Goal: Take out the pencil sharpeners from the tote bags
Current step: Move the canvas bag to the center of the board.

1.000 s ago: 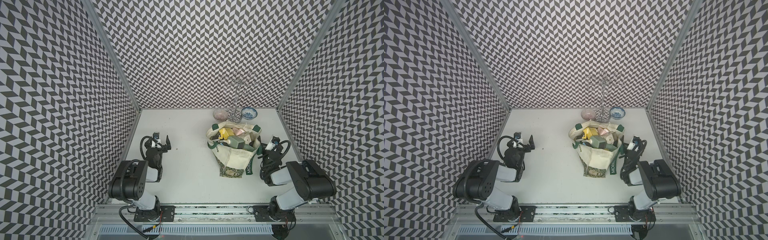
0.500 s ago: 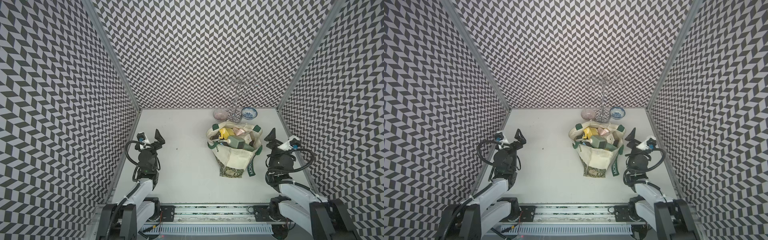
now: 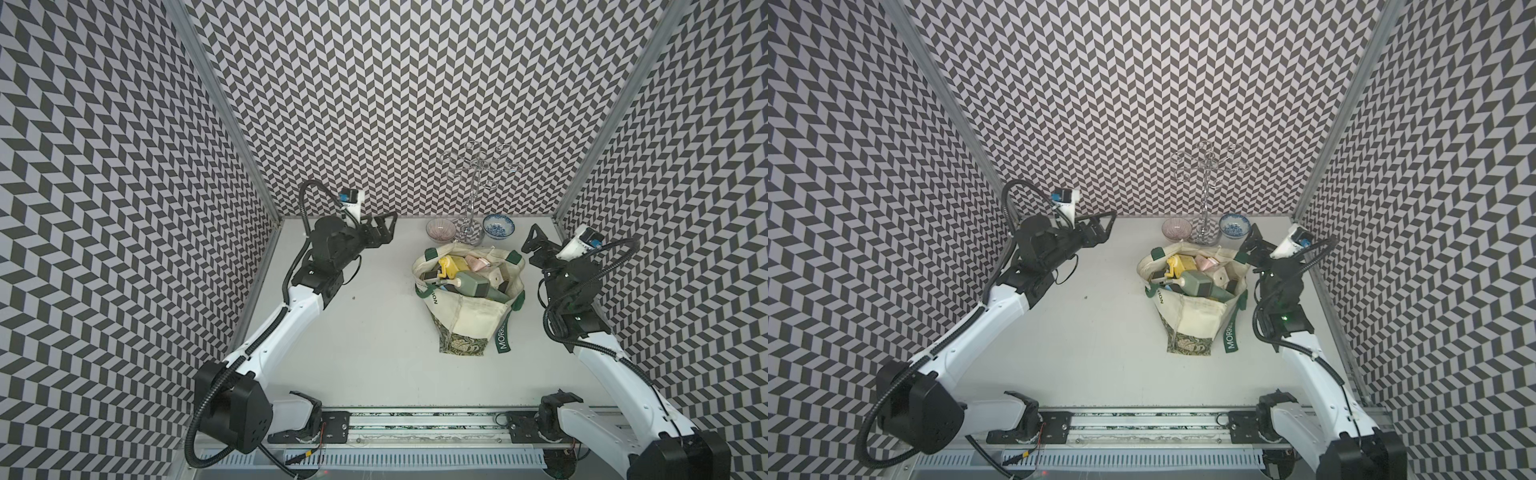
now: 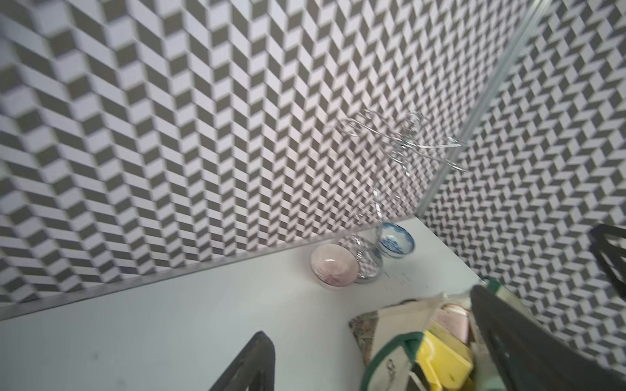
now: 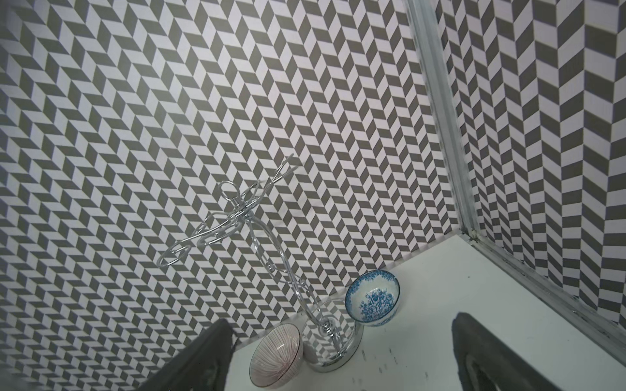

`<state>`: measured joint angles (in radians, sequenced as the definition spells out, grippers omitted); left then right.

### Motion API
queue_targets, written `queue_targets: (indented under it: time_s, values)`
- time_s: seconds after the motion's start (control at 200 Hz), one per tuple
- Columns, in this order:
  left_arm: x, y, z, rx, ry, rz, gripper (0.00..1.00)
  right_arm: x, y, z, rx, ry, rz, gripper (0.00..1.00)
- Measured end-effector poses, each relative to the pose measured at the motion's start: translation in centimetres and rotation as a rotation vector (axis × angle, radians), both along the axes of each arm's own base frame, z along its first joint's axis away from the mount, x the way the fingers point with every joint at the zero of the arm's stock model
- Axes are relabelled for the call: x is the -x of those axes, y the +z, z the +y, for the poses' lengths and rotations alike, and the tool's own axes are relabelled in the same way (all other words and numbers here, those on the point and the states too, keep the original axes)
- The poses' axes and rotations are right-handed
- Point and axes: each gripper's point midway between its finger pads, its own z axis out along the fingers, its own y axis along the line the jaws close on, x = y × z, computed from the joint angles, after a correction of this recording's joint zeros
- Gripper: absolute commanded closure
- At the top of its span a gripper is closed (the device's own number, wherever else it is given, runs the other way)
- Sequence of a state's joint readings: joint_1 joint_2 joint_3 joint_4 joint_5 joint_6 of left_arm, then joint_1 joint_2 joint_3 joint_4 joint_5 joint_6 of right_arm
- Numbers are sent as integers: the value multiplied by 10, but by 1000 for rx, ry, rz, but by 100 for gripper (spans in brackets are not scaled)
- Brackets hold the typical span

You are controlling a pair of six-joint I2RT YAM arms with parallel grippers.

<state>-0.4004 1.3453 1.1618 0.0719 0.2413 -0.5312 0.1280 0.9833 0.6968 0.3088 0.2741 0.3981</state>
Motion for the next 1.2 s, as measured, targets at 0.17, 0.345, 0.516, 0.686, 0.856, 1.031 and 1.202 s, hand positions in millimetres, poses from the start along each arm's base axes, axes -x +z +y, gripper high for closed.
queue_targets:
  time_s: [0.17, 0.345, 0.516, 0.686, 0.856, 1.031, 1.202]
  values:
    - [11, -74, -39, -127, -122, 207, 7, -3, -20, 9, -1, 53, 76, 1]
    - [14, -137, -50, -256, -132, 371, 8, -6, -32, 13, -1, 70, 126, 0]
    - [18, -155, -61, -311, -155, 419, 15, -6, -33, 14, -1, 79, 130, 0]
    - [23, -167, -66, -337, -163, 448, 43, -8, -36, 17, -5, 95, 144, 0]
    - [22, -180, -69, -350, -173, 474, 67, -12, -40, 20, -9, 110, 159, 0]
    - [22, -179, -74, -351, -189, 472, 93, -16, -45, 24, -11, 127, 182, 0]
    - [24, -178, -75, -360, -191, 476, 100, -22, -45, 31, -13, 165, 224, 1]
